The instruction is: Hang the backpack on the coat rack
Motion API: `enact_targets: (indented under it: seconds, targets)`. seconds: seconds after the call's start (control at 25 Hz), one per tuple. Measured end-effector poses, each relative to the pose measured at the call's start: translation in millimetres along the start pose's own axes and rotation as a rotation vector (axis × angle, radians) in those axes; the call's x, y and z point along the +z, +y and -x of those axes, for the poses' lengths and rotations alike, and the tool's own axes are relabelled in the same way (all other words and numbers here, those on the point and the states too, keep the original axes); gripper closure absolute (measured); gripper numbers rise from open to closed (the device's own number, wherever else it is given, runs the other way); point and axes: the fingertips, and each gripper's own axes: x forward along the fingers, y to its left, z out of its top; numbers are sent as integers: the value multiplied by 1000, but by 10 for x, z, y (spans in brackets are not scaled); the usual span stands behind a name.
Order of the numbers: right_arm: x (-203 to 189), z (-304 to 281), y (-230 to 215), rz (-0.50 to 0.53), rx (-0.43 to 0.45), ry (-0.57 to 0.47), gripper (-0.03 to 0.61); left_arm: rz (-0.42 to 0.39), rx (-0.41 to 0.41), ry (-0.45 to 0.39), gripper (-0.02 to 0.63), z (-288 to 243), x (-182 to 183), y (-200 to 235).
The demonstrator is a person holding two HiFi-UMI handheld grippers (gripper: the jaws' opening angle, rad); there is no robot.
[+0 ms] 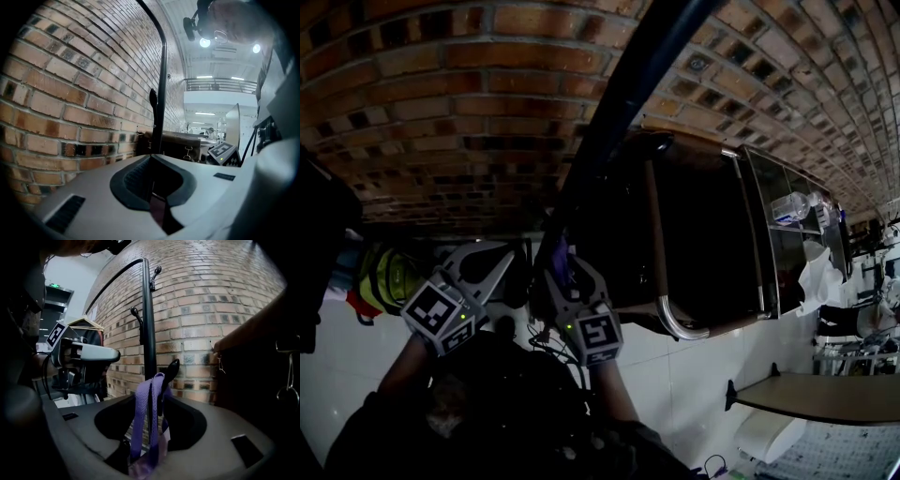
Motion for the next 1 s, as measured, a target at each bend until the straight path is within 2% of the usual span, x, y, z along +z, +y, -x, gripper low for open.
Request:
enact_targets:
  seconds: [0.36,0.4,0.56,0.84,1.0]
  targets:
    - [158,387,-28,-9,-12,-52,411,6,38,-8,577,131,10,-219]
    - [183,444,-28,-20,-15,-60,432,10,39,-9,577,148,6,-262]
    - [279,681,47,-11,-11,-86,434,10,38,-10,577,235,-7,-510]
    - [500,1171,259,33,-11,-192,545,10,43,-25,577,482,-75,-1001]
    - [572,1446,356,54,-11,-227,550,8,56,-52,577,610,-54,-1296]
